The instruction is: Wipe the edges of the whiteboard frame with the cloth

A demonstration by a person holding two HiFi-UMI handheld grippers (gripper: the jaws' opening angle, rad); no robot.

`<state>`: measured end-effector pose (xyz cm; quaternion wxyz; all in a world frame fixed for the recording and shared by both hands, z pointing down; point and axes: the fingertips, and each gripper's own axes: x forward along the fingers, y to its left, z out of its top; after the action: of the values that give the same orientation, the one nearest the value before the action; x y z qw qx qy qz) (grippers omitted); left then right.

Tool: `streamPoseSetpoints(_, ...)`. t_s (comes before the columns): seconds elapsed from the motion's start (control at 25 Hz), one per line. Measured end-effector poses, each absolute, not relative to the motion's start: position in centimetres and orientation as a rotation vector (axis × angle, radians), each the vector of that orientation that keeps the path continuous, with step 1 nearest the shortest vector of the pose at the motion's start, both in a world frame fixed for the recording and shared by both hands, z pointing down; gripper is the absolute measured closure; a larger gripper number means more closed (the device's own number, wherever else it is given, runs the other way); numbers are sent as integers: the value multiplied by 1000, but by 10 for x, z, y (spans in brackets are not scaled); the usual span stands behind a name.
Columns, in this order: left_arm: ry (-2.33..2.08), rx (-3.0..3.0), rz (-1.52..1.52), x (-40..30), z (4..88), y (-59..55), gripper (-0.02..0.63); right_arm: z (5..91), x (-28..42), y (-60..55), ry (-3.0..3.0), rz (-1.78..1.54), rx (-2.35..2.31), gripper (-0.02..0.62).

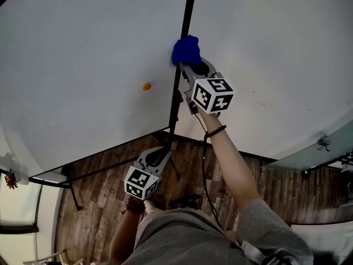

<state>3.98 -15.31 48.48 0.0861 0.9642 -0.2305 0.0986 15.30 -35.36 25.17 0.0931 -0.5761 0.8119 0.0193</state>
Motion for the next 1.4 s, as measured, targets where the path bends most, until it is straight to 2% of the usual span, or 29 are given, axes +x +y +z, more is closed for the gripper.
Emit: streamPoseSetpoints(1.4,-753,2835,331,29,495,-159,540,336,151,-347,2389,-135,-1746,485)
